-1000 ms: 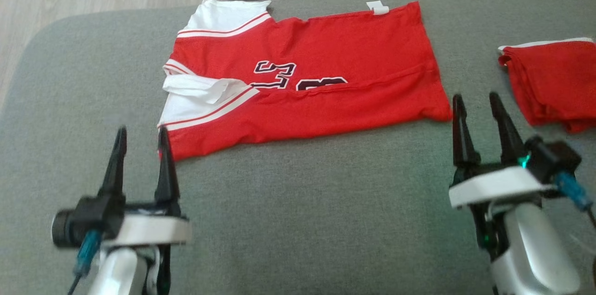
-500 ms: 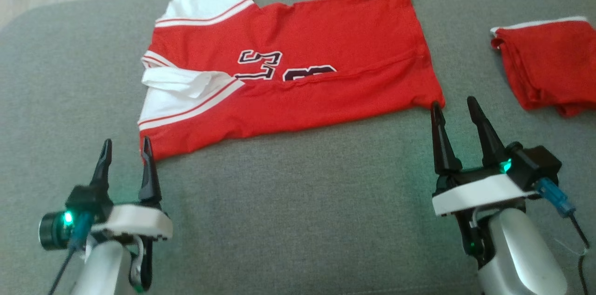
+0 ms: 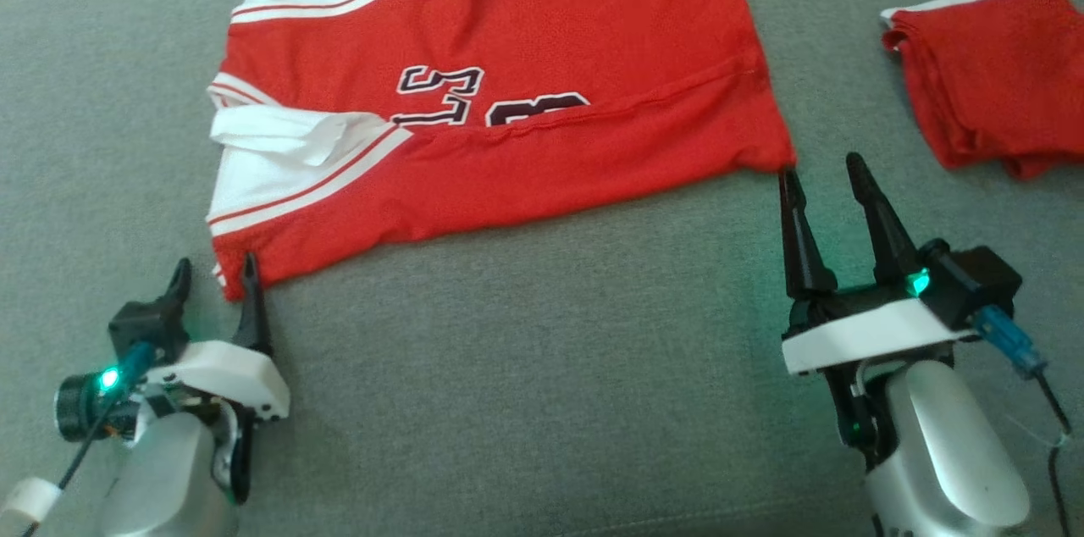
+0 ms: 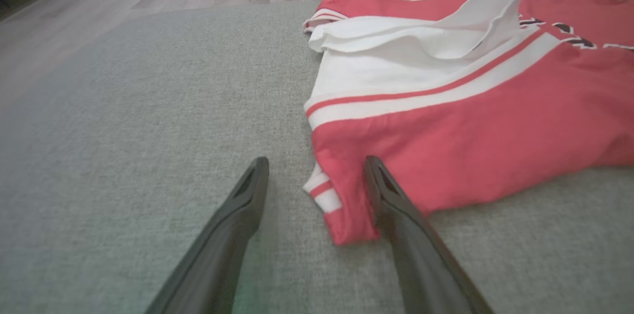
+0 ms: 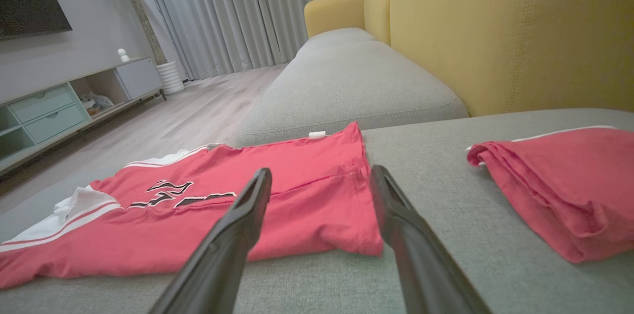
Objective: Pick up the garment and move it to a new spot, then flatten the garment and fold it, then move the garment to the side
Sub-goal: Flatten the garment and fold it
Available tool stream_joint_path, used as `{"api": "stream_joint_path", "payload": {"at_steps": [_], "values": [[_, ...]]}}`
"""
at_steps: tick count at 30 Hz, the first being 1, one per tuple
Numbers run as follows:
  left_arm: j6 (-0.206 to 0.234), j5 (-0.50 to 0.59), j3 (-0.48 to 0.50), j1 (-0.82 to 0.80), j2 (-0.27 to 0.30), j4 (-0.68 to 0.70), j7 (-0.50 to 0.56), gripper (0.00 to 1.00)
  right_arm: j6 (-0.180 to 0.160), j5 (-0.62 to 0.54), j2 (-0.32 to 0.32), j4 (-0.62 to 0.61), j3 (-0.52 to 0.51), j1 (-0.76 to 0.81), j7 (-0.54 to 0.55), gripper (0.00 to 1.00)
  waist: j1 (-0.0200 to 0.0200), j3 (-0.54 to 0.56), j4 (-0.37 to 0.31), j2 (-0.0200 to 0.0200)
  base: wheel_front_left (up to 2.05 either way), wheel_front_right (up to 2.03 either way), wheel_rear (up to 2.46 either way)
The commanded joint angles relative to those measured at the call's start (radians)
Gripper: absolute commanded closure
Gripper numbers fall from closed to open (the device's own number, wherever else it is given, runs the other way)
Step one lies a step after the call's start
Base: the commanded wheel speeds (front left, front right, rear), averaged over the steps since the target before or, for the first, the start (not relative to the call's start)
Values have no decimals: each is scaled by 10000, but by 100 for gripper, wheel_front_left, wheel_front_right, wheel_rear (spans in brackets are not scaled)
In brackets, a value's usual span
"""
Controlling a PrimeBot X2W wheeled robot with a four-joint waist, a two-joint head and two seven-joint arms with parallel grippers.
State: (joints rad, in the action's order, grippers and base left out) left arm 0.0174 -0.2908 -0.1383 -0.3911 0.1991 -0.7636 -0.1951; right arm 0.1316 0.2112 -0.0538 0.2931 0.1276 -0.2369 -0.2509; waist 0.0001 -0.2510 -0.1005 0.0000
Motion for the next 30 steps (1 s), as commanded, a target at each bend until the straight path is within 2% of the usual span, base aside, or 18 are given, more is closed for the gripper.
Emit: {"api": "stream_joint_path", "payload": {"at_steps": [1, 7, 8, 9, 10, 13, 18, 24, 30], "values": [[-59, -50, 269, -422, 452, 37, 13, 0, -9, 90, 35, -347, 246, -355, -108, 0, -1, -95, -148, 0, 0, 0, 0], [-514, -165, 35, -723, 620, -794, 995, 0, -9, 342, 35, -393, 427, -446, -108, 0, -1, -243, -432, 0, 0, 0, 0], [-584, -205, 9, -743, 622, -894, 1153, 5, -9, 385, 35, -389, 428, -433, -108, 0, -1, -233, -459, 0, 0, 0, 0], [-630, -233, -13, -758, 633, -970, 1265, 62, -9, 413, 35, -380, 429, -420, -108, 0, -1, -213, -477, 0, 0, 0, 0], [-657, -241, -34, -767, 653, -1015, 1298, 100, -9, 430, 35, -365, 427, -407, -108, 0, -1, -181, -490, 0, 0, 0, 0], [-647, -252, -44, -762, 672, -1027, 1190, 100, -9, 447, 35, -319, 402, -384, -108, 0, -1, -79, -486, 0, 0, 0, 0], [-418, -296, 87, -713, 635, -683, 165, 100, -9, 323, 35, -96, 276, -365, -108, 0, -1, 292, -353, 0, 0, 0, 0], [-365, -173, 70, -561, 473, 502, -568, 100, -9, -161, 35, 660, -15, -664, -58, 0, -1, 619, -66, 0, 0, 0, 0], [-381, 71, -102, -263, 294, 1832, -655, 100, -9, -829, 35, 1892, -716, -1546, 1107, 0, -1, 562, 253, 0, 0, 0, 0]]}}
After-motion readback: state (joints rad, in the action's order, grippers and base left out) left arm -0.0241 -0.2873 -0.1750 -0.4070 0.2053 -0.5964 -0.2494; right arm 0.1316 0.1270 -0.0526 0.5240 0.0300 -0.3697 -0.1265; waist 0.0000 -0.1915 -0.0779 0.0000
